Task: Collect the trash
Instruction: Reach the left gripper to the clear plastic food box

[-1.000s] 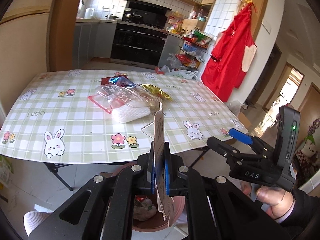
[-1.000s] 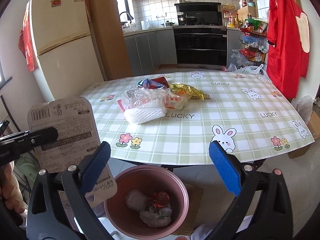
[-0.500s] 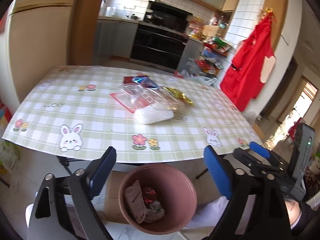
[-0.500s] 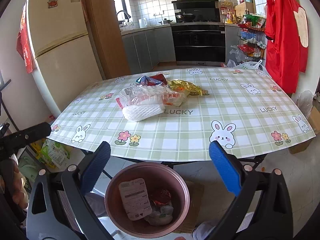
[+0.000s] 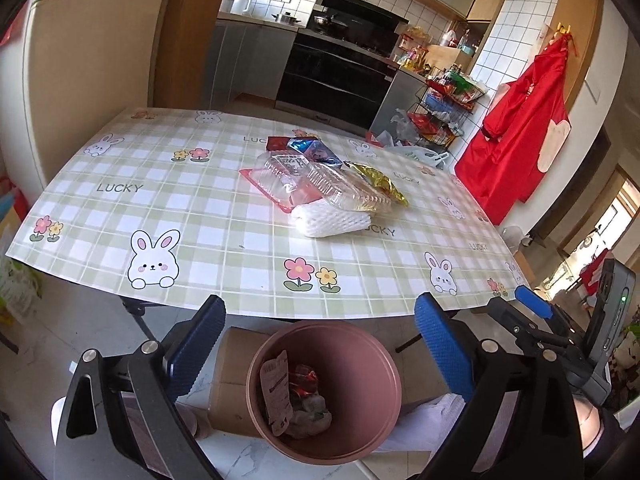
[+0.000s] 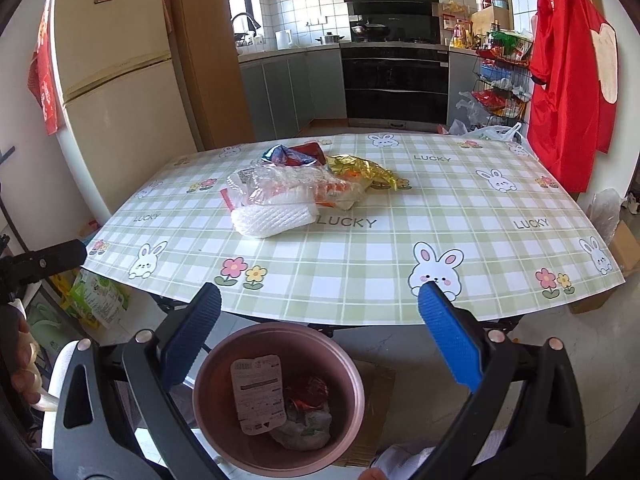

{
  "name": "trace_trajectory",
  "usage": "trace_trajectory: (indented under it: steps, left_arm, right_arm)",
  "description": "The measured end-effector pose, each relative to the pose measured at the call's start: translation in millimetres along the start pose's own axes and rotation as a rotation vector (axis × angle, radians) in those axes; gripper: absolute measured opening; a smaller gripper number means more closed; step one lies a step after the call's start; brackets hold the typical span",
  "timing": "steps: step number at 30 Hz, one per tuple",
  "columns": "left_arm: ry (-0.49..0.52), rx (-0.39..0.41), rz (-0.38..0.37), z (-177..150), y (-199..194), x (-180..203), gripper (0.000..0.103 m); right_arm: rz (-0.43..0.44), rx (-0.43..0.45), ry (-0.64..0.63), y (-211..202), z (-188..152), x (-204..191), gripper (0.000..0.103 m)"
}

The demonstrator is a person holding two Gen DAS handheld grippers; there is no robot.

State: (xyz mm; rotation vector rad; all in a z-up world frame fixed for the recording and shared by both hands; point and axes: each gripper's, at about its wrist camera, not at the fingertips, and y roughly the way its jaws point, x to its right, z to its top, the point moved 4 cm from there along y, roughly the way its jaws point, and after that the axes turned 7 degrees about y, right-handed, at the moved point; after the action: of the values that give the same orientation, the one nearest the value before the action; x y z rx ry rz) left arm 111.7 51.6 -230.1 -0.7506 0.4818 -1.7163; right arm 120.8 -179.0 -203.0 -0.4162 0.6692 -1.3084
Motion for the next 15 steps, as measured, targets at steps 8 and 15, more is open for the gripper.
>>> trace_trajectory:
  steps: [8, 15]
  left_arm:
    - [-0.133, -0.086, -0.139, 51.9, 53.2, -9.4, 0.067]
    - [-0.325, -0.225, -0.268, 111.2, 159.1, -8.7, 0.063]
  right_arm:
    - [-0.02, 0.007, 0.072, 31.7, 24.1, 42.0, 0.097]
    - [-0.044, -0.01, 0.097, 73.7, 47.1, 68.1, 0.097]
